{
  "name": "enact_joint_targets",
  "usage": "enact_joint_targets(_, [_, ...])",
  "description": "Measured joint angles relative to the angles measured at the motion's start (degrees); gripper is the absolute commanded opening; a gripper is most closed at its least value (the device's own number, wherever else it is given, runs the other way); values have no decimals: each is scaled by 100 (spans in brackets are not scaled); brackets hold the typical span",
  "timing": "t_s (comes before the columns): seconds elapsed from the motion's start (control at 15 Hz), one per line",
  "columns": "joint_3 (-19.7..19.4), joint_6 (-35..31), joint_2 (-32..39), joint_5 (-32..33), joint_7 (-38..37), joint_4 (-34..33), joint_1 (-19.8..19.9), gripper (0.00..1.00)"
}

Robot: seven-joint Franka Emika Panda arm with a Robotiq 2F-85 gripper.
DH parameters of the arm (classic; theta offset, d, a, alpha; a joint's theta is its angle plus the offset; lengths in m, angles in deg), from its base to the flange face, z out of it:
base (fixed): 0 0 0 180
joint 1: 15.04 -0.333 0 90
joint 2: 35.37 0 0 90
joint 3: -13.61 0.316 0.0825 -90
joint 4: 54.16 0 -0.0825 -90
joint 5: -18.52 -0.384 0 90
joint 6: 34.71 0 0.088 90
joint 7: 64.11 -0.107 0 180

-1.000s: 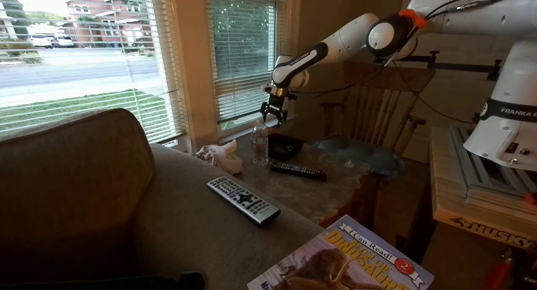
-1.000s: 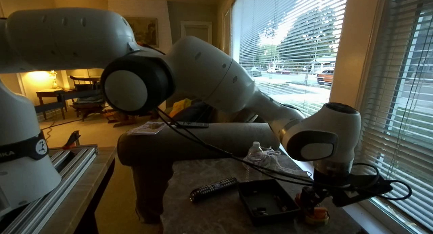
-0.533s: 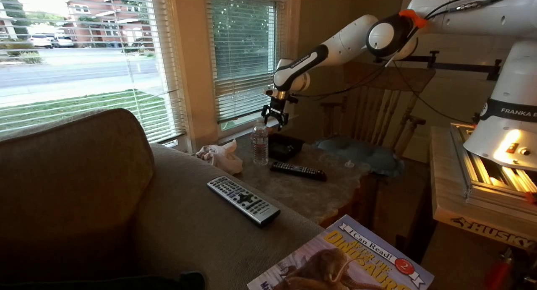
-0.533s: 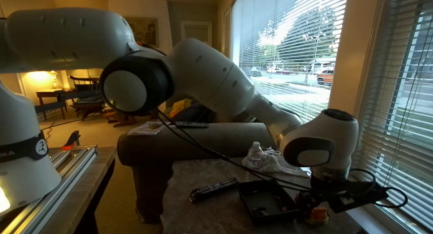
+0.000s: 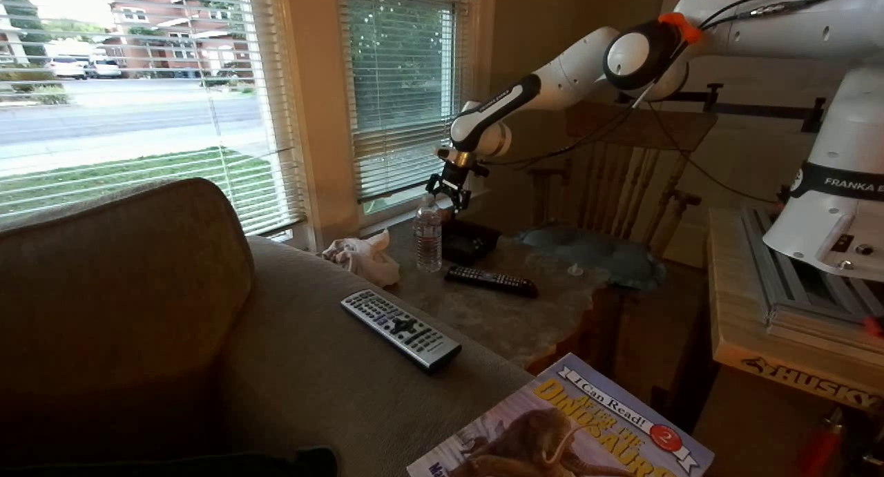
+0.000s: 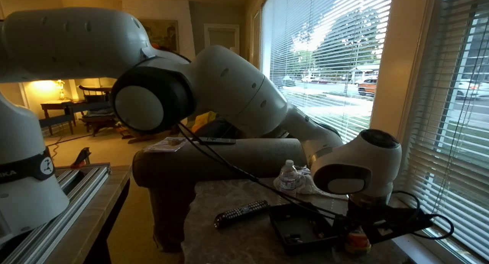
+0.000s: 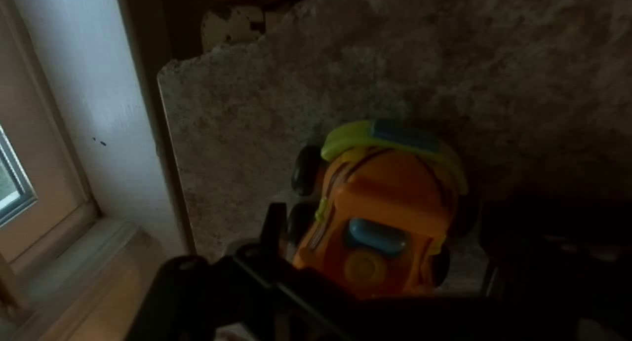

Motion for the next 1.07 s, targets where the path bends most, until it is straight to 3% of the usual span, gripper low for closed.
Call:
enact_joint_targets(0.13, [188,23,2,-201,183,47,115,74])
enact_joint_targets(0.53, [284,295,4,-463,410,58,260,31])
enact_joint_targets(0.93, [286,367,-29,-493,435,57,262,22])
enact_joint_targets(1.0, [286,369,-32,-493,441,56,261,19])
enact_joint_targets(1.07, [285,374,-49,-493,445,51,259,10])
